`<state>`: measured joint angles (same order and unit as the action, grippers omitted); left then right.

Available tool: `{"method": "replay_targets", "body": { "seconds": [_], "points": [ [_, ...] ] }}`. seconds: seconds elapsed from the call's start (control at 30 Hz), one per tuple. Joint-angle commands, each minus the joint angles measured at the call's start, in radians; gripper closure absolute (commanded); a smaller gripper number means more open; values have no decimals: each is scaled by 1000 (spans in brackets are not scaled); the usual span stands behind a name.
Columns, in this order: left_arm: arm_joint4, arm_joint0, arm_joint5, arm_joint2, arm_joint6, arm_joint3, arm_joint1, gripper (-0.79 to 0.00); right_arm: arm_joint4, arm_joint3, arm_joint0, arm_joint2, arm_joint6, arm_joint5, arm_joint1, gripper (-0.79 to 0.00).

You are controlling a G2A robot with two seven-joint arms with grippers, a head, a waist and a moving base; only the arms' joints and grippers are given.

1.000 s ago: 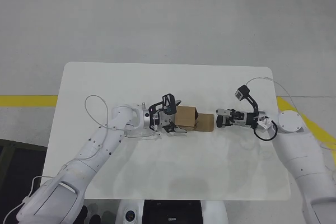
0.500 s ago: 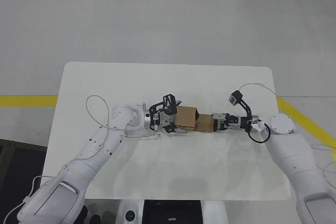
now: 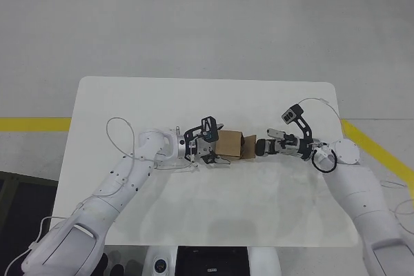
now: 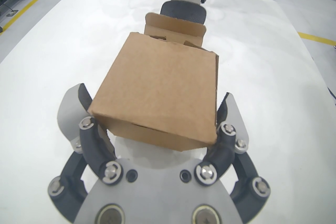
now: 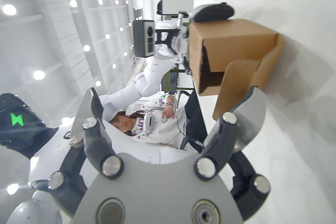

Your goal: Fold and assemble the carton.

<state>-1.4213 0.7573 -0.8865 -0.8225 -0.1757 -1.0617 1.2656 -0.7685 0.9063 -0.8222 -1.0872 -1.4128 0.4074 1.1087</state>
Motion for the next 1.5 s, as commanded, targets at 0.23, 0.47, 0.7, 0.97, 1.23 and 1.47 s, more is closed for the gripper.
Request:
{"method": "replay_targets", "body": {
  "seconds": [0.23, 0.47, 0.7, 0.97, 1.23, 1.47],
  "points": [
    [-3, 3, 0, -4, 1, -2, -1, -785, 151, -19, 21, 38, 22, 22, -2, -785],
    [-6, 5, -1, -7, 2, -4, -1, -785, 152, -43, 29, 56, 22, 22, -2, -785],
    [-11, 8, 3, -9, 5, -8, -2, -785, 88, -61, 35, 76, 17, 17, 14, -785],
    [-15, 13, 4, -12, 5, -9, -3, -785, 103, -89, 64, 97, 12, 12, 25, -785],
    [-17, 16, 9, -14, 9, -11, -3, -785, 76, -26, 60, 97, 8, 8, 29, -785],
    [-15, 22, 11, -17, 19, -16, -4, -785, 69, -2, 65, 115, 8, 8, 39, -785]
  ]
}}
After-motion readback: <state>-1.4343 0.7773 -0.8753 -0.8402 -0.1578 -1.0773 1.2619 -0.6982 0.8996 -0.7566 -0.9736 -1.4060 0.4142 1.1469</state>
